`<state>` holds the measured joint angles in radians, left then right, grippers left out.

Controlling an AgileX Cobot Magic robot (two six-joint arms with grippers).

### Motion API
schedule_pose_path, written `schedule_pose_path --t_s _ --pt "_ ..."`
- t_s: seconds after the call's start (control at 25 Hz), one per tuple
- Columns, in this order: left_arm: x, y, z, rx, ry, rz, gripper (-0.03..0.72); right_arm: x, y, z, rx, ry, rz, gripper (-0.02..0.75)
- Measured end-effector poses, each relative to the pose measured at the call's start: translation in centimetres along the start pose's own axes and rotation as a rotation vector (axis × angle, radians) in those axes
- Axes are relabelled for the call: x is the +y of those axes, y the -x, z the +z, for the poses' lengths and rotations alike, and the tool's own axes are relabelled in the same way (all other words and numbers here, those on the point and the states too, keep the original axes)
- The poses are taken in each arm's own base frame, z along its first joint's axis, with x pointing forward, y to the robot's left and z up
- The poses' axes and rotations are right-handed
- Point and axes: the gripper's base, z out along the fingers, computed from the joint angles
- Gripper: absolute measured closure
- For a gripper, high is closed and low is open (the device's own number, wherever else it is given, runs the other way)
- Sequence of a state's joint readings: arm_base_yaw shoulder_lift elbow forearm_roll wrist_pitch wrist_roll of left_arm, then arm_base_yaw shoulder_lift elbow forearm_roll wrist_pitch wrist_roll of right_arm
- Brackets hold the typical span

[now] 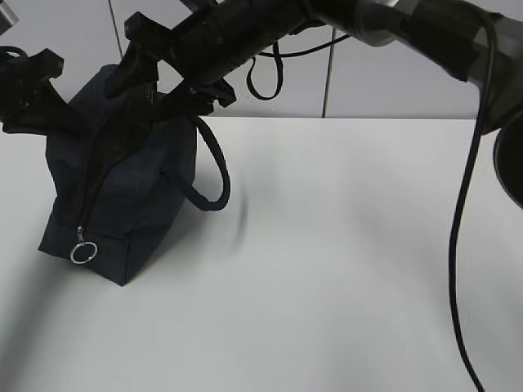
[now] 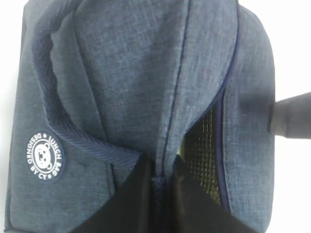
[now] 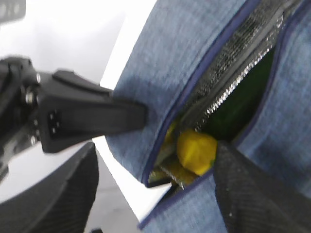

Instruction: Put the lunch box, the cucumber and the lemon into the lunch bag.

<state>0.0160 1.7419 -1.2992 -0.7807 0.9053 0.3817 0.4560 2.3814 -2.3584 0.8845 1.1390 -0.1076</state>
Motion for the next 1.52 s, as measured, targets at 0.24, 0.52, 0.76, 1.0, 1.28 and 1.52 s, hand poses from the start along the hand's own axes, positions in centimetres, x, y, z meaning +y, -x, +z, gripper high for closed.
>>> schedule_pose_path --t_s 0.24,0.52,0.76,1.0,1.28,1.52 --pt "0.0 0.0 0.0 0.004 -0.002 0.0 0.671 -0.5 -0.4 -0.4 0.06 -0.012 -0.012 0.188" --pt "-0.1 -0.2 0.0 0.017 -0.007 0.0 0.671 -0.9 -0.4 -2.0 0.062 -0.223 0.007 0.189" --pt "-0.1 -0.2 0.0 0.019 -0.007 0.002 0.671 -0.7 -0.5 -2.1 0.053 -0.31 0.031 0.189" --pt "-0.1 -0.2 0.0 0.019 -0.008 0.002 0.671 -2.0 -0.8 0.0 0.063 -0.314 0.061 0.189" --pt "-0.1 -0.2 0.0 0.026 -0.01 0.002 0.671 -3.0 -0.7 0.9 0.05 -0.31 0.075 0.189" --pt "-0.1 -0.2 0.0 0.026 -0.01 0.002 0.671 -2.9 -0.7 1.0 0.044 -0.301 0.08 0.189"
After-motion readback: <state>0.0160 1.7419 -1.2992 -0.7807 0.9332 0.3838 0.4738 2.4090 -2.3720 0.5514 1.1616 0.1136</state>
